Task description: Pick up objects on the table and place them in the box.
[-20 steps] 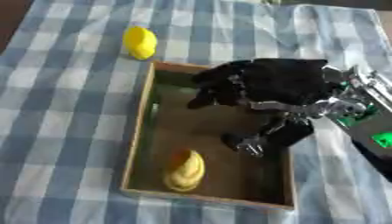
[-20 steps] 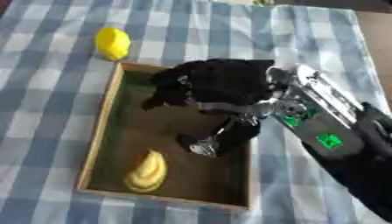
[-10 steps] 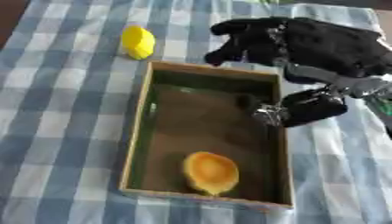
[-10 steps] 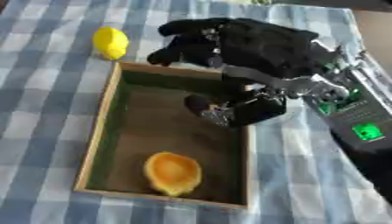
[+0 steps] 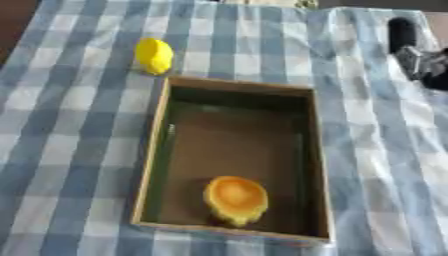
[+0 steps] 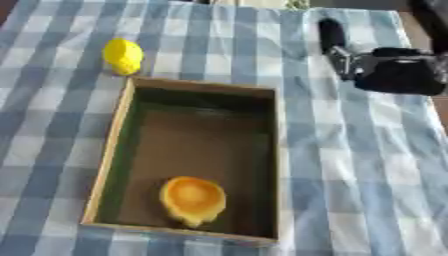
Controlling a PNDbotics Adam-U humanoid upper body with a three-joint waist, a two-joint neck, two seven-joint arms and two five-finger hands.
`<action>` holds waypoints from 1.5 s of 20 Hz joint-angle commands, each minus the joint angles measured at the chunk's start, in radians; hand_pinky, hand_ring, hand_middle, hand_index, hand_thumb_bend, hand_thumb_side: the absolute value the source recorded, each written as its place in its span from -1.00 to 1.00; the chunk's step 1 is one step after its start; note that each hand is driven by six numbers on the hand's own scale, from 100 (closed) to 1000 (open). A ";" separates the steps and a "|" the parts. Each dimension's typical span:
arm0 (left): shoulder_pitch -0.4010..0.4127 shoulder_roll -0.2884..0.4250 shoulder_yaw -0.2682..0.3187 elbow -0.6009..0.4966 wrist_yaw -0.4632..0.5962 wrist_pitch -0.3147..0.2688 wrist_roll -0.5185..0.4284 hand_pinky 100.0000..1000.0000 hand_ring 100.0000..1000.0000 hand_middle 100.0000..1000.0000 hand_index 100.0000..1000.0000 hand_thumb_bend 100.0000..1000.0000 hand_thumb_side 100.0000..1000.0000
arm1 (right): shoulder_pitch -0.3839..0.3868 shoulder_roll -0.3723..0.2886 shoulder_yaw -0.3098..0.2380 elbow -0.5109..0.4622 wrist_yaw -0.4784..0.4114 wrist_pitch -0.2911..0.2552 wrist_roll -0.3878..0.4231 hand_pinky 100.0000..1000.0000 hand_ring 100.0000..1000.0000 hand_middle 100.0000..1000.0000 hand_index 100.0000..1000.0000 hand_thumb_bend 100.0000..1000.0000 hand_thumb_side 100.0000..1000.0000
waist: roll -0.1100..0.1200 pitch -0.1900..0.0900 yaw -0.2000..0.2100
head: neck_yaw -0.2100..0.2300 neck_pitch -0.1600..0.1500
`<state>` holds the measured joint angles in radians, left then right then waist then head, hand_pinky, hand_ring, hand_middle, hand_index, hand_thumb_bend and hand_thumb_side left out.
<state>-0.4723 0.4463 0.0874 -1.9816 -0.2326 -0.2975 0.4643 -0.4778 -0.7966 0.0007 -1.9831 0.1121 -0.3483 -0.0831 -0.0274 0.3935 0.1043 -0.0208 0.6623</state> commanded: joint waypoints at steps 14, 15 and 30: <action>-0.146 0.516 -0.092 0.226 -0.138 0.322 -0.501 0.71 0.74 0.66 0.82 -0.54 -0.67 | 0.135 -0.085 -0.178 -0.017 -0.094 -0.054 -0.208 0.66 0.89 0.27 0.62 -1.00 -0.97 | 0.050 -0.031 -0.048 | -0.005 0.016; -0.177 0.517 -0.107 0.268 -0.145 0.313 -0.541 0.72 0.75 0.67 0.82 -0.54 -0.66 | 0.133 -0.087 -0.177 -0.017 -0.094 -0.053 -0.208 0.66 0.89 0.27 0.62 -1.00 -0.98 | 0.051 -0.032 -0.052 | -0.003 0.015; -0.459 0.359 -0.219 0.731 -0.262 0.208 -0.834 0.79 0.84 0.74 0.82 -0.23 -1.00 | 0.112 -0.090 -0.157 -0.017 -0.114 -0.035 -0.188 0.64 0.89 0.22 0.60 -1.00 -0.83 | 0.071 -0.016 -0.088 | 0.028 0.012</action>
<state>-0.9087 0.7876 -0.1354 -1.2591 -0.4862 -0.0823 -0.3529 -0.3525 -0.8505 -0.1504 -1.9836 0.0072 -0.3868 -0.2730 0.0445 0.3979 0.0168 0.0011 0.6766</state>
